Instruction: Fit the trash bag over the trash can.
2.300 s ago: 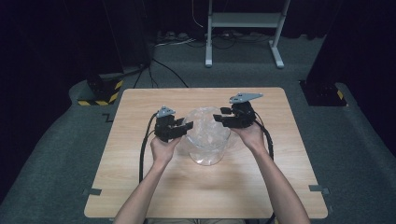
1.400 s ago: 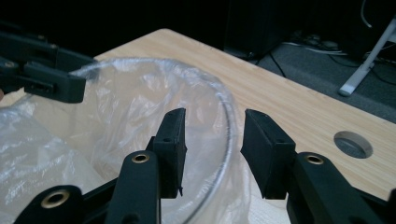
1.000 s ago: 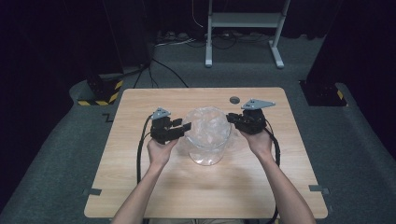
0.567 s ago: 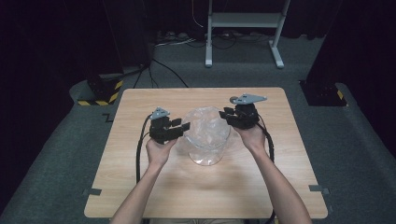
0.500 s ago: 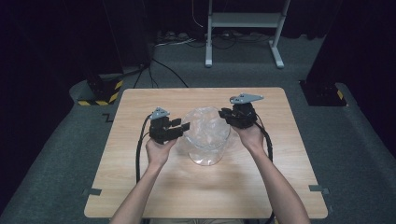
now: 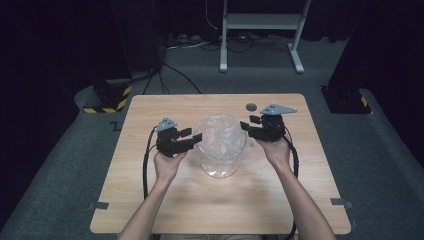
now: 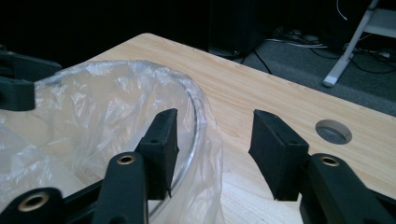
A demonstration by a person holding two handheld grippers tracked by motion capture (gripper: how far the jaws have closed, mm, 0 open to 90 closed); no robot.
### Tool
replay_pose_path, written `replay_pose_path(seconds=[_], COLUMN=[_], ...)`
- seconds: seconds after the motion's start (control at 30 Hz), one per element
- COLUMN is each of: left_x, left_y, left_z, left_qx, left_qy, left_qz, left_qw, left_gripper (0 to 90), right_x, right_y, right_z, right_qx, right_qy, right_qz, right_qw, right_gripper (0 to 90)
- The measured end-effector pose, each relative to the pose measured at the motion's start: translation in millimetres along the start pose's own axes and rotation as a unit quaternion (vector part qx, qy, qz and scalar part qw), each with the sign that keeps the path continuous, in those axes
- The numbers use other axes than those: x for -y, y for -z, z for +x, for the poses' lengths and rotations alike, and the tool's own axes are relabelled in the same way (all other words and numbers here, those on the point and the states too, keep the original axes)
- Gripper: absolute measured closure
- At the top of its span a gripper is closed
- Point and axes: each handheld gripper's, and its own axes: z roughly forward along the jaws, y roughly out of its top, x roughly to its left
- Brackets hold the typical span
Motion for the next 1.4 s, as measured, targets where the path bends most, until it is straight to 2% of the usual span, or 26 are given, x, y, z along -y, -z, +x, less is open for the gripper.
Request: replay_pose_path(seconds=[0.17,0.33,0.6,0.7,0.8,0.97,1.4], left_x=[-0.3,-0.4,1.9,3.7,4.8,5.7,15.7], left_y=[7.1,11.5,17.8,20.9,25.2,32.1,43.8], left_z=[0.9,2.1,-1.4,-0.4,0.3,2.3,7.5], left_qx=[-0.008,-0.015,-0.03,-0.025,-0.034,-0.031,-0.049], left_qy=[-0.013,-0.015,-0.035,-0.03,-0.033,-0.027,-0.025], left_qz=[-0.001,-0.002,-0.001,-0.004,-0.005,-0.012,-0.01], left_qw=[0.9999,0.9998,0.9989,0.9992,0.9989,0.9991,0.9984], left_gripper=[38.0,36.2,34.9,34.0,33.9,33.9,33.0], right_x=[5.7,12.9,27.7,33.2,37.2,46.1,61.3], right_y=[7.3,16.6,31.1,39.0,45.6,55.3,64.9], right_z=[-0.4,-2.0,-5.9,-6.9,-7.6,-9.9,-9.7], right_qx=[0.005,0.008,0.01,0.01,0.011,0.013,0.009], right_qy=[-0.007,-0.015,-0.025,-0.032,-0.035,-0.044,-0.054], right_qz=[-0.015,-0.025,-0.039,-0.046,-0.049,-0.055,-0.063], right_qw=[0.9999,0.9996,0.9989,0.9984,0.9981,0.9974,0.9965], right_gripper=[46.4,44.8,43.2,43.0,42.2,41.3,40.5])
